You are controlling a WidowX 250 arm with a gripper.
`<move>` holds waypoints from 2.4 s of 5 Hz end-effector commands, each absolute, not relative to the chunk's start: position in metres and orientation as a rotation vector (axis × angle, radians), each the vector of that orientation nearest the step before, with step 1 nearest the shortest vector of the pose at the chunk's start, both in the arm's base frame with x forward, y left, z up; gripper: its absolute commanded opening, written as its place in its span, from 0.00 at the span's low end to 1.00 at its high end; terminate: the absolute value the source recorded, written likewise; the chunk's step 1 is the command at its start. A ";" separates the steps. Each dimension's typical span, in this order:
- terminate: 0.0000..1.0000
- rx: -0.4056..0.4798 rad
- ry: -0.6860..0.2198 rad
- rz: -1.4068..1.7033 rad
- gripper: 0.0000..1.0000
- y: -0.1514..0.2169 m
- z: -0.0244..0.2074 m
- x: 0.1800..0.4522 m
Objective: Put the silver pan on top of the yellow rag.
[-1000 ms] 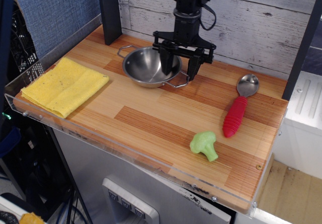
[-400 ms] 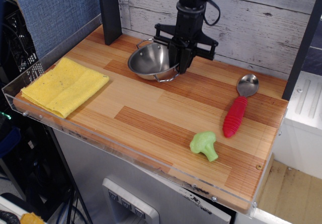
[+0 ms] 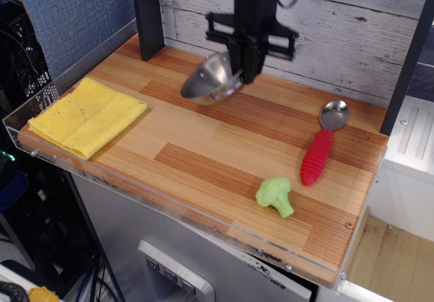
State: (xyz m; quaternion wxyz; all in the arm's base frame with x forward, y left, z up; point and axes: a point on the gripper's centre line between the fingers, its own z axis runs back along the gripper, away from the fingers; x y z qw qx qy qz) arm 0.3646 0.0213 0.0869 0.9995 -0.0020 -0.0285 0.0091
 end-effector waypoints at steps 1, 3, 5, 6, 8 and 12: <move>0.00 -0.037 -0.149 0.057 0.00 0.078 0.129 0.328; 0.00 -0.004 -0.132 0.118 0.00 0.131 0.120 0.284; 0.00 0.059 -0.095 0.150 0.00 0.152 0.096 0.272; 0.00 0.101 -0.069 0.154 0.00 0.162 0.084 0.277; 0.00 0.144 -0.050 0.158 0.00 0.172 0.063 0.286; 0.00 0.149 -0.041 0.069 1.00 0.142 0.056 0.285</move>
